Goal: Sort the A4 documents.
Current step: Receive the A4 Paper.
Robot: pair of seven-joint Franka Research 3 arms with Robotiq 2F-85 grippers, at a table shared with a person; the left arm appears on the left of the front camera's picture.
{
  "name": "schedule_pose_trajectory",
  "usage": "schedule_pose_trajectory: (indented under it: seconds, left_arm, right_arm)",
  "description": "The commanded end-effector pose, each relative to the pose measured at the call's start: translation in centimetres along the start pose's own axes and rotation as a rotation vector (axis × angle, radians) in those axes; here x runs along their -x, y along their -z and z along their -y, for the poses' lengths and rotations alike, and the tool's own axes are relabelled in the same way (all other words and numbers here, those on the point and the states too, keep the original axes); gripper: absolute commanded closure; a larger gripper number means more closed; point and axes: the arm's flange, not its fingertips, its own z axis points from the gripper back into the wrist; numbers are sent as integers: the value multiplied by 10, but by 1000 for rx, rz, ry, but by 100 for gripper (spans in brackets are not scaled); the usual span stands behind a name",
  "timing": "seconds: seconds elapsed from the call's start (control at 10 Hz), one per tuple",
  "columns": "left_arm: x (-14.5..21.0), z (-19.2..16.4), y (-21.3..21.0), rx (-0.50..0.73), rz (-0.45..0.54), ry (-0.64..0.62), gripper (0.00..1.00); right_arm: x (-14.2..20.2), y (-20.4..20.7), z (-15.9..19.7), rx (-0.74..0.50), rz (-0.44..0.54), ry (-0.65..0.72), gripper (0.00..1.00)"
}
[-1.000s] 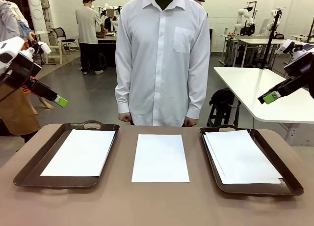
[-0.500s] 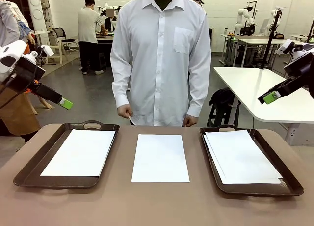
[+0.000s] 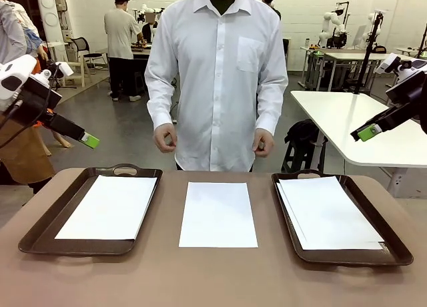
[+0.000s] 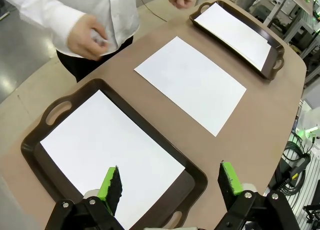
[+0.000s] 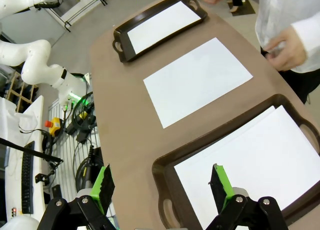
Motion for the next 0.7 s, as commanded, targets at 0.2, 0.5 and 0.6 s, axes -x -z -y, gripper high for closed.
schedule_pose_trajectory:
  seconds: [0.2,0.5,0.6]
  left_arm:
    - [0,0,0,-3,-6,10,0]
    - [0,0,0,-3,-6,10,0]
    - [0,0,0,-3,-6,10,0]
  right_arm:
    - [0,1,0,-2,1,-2,0]
    - [0,1,0,-2,1,-2,0]
    - [0,1,0,-2,1,-2,0]
